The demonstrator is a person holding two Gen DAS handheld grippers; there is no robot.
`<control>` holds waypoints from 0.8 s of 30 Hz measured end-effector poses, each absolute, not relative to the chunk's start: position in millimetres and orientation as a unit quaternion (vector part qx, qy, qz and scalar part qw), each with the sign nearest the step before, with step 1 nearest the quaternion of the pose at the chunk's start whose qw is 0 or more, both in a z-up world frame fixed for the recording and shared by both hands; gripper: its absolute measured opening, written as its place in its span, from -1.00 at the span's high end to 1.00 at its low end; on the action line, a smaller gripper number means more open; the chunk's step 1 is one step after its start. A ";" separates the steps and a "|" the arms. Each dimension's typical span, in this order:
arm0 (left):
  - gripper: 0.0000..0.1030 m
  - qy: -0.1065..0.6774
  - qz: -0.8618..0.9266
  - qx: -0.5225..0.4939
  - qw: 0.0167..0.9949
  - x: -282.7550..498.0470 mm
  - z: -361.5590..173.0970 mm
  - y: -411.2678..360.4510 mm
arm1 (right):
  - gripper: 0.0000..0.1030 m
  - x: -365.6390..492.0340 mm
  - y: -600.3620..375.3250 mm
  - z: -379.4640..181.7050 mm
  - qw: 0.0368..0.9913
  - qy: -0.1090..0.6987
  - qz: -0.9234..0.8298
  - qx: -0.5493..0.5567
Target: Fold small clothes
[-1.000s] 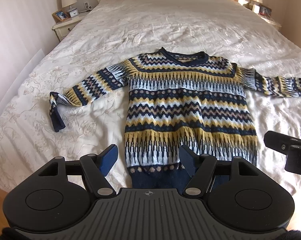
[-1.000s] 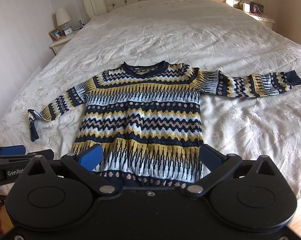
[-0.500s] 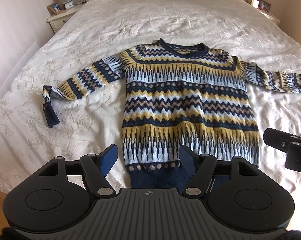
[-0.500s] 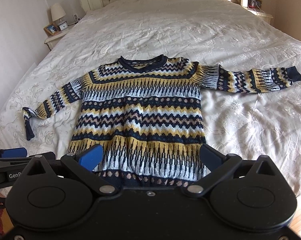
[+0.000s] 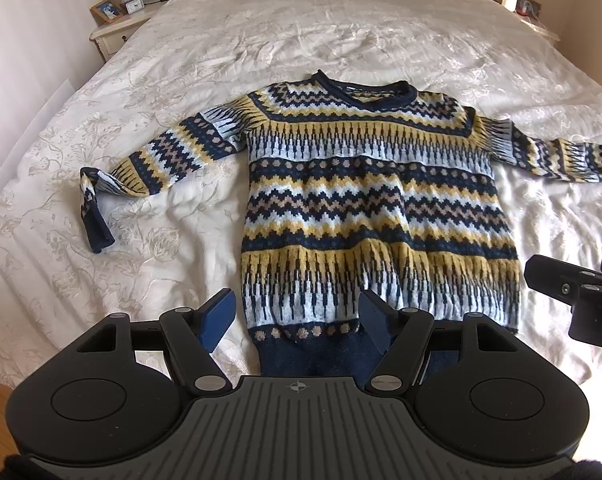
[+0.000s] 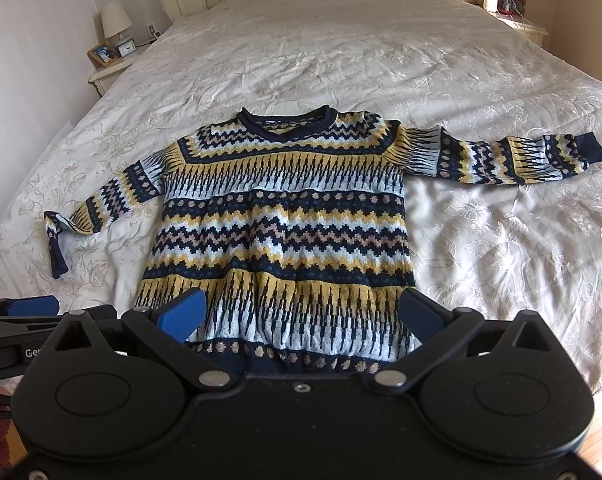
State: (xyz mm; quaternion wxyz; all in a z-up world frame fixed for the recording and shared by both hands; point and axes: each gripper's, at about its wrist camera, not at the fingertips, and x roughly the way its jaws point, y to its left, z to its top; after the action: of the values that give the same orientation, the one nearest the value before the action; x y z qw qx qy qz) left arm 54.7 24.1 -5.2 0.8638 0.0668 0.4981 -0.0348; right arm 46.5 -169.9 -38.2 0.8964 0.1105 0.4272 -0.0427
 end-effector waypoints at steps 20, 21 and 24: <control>-0.27 0.495 -0.053 0.070 0.864 73.9 -5.2 26.7 | -0.99 63.8 -158.9 -35.3 0.895 0.426 -0.064 0.114; -0.25 0.495 -0.057 0.072 0.864 78.3 -4.3 29.3 | -0.99 65.1 -157.8 -34.5 0.896 0.424 -0.067 0.115; -0.12 0.492 -0.065 0.074 0.865 86.5 -2.6 33.1 | -0.98 69.0 -154.7 -32.6 0.898 0.418 -0.076 0.119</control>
State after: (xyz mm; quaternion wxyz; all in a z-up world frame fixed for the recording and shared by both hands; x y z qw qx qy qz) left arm 86.5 33.1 -2.6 0.8647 0.0745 0.4924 -0.0651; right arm 69.0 -154.7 -32.6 0.8975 0.1189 0.4178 -0.0759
